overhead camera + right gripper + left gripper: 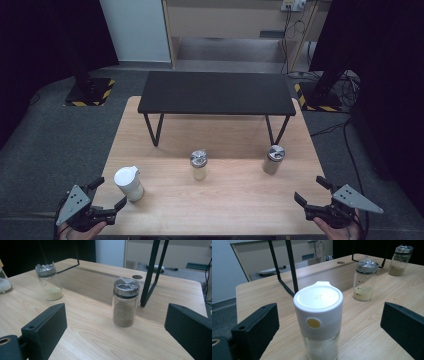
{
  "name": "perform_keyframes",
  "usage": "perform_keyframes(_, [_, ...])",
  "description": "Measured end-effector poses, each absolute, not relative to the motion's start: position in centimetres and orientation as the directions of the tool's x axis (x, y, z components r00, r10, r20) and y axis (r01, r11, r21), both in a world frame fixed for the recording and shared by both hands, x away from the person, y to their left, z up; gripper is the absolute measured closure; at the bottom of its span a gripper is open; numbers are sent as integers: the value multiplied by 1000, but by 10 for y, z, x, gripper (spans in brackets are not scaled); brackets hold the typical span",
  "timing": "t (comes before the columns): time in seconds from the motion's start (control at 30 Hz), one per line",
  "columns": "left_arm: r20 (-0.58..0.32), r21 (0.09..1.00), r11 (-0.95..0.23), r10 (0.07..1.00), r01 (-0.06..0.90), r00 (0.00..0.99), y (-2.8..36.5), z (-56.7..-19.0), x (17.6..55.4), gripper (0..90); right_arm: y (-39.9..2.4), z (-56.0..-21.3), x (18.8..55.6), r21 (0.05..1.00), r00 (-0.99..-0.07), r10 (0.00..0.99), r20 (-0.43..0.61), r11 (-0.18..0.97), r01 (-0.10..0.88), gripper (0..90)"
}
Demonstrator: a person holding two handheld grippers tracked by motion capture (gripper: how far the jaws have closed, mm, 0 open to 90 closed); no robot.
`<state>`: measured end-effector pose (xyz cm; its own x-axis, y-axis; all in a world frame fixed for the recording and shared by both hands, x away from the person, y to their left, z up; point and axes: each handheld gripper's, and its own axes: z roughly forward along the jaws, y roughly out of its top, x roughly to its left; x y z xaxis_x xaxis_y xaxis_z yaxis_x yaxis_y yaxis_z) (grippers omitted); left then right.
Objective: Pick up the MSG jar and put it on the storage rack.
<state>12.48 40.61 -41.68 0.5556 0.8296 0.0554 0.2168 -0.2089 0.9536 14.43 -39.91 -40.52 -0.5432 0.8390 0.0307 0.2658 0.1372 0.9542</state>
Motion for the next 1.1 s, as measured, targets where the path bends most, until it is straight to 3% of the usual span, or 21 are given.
perform_keyframes(1.1, [48,954,-198,843,226,536,404,-415,123,6,-399,-406,142,958,-546,837,29,133,255,32])
